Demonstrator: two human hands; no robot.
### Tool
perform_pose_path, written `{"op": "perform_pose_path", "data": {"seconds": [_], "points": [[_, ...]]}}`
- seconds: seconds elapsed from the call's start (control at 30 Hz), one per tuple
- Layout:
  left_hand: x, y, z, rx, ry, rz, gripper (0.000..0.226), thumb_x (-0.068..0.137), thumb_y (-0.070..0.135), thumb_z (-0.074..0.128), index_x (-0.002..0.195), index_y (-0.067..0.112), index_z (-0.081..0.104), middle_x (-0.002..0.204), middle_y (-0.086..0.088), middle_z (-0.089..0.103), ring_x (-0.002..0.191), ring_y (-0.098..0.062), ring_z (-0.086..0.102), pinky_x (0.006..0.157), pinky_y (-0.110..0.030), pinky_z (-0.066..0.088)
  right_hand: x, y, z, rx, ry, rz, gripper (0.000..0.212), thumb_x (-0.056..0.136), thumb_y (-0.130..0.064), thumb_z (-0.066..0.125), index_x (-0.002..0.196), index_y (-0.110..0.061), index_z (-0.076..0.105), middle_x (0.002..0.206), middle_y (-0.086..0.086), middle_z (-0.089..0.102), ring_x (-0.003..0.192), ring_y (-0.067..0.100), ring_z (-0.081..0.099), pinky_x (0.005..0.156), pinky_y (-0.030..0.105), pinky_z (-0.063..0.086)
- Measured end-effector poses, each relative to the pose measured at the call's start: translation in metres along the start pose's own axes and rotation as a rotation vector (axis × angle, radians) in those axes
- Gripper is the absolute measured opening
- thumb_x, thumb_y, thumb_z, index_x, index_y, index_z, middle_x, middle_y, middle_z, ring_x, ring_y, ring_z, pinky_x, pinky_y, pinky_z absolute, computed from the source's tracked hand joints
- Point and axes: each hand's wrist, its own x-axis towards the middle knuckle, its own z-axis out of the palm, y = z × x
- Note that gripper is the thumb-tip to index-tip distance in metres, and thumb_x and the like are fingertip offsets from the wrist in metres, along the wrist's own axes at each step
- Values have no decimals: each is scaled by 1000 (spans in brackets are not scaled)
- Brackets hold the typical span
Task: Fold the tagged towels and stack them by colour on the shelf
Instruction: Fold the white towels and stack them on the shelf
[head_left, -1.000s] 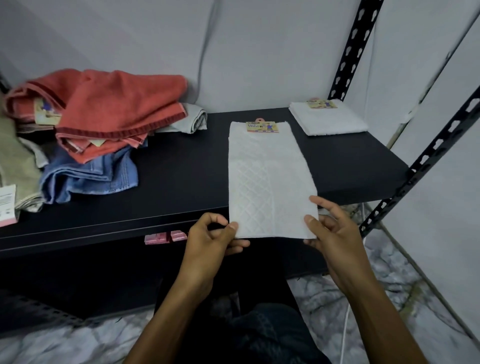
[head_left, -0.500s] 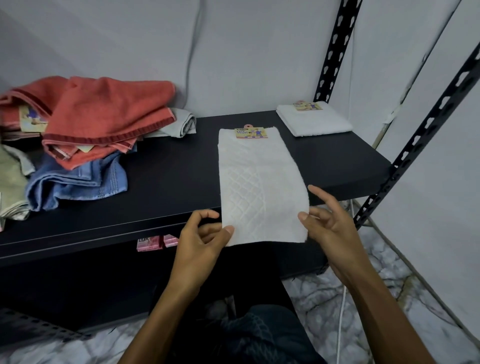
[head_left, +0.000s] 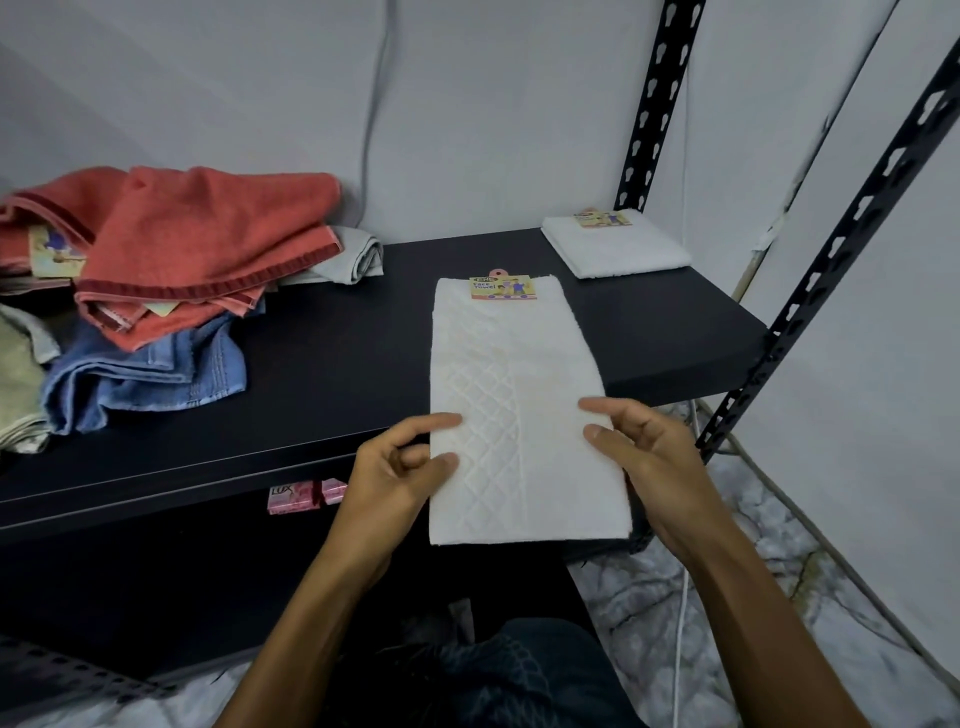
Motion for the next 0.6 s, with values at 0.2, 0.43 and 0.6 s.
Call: {"op": "perform_pose_path", "data": {"seconds": [0.2, 0.43, 0.6], "points": [[-4, 1, 0, -67, -86, -23, 46, 90, -13, 55, 127, 15, 62, 113, -3, 73, 99, -19, 71, 78, -24, 56, -1, 1, 1, -10, -10, -10, 21, 95, -10, 59, 108, -21, 71, 94, -1, 76, 88, 13, 71, 75, 25, 57], [-1, -3, 4, -26, 38, 23, 25, 89, -1, 65, 108, 14, 73, 72, 4, 69, 75, -13, 69, 72, -22, 55, -2, 1, 1, 2, 2, 16, 31, 89, 10, 58, 102, -15, 69, 98, -5, 75, 82, 15, 72, 65, 26, 57], [-2, -1, 2, -36, -8, 2, 38, 89, -8, 61, 119, 14, 68, 108, 4, 74, 89, -17, 73, 74, -22, 56, -2, 2, 2, 23, -20, -5, 29, 91, 5, 58, 107, -16, 69, 96, 7, 75, 88, 18, 71, 72, 27, 58]]}}
